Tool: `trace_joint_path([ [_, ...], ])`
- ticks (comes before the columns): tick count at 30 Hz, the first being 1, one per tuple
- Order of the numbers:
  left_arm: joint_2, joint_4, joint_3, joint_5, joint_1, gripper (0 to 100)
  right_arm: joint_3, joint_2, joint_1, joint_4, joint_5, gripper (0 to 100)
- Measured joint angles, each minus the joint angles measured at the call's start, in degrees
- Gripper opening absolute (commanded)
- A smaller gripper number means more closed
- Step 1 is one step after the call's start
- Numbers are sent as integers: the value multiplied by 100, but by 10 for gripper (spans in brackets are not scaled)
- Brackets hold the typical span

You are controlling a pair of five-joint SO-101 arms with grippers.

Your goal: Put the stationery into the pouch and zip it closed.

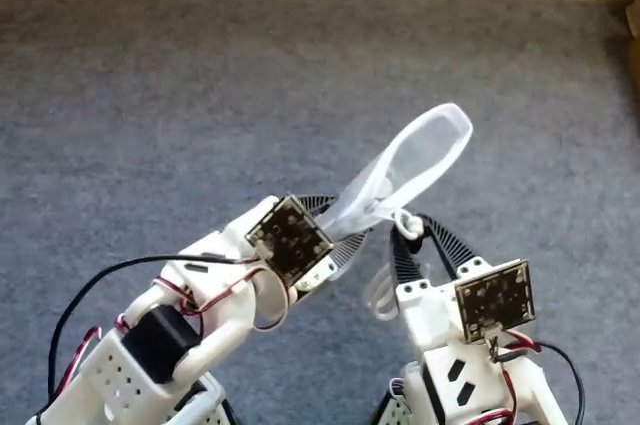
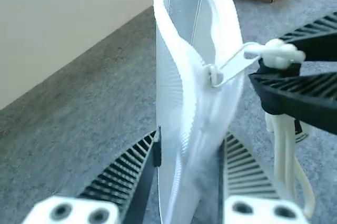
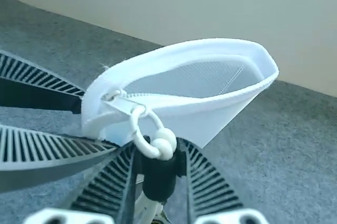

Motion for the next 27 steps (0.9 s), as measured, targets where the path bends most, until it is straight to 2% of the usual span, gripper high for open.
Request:
trace_joint_path([
  [13, -132, -185, 0, 35, 9, 174, 0, 0, 0, 18, 0, 5],
  [19, -132, -202, 0, 44, 211, 75, 0, 0, 0, 114, 0, 5],
  [27, -211, -202, 176, 44, 264, 5, 0, 0, -18, 114, 0, 5],
])
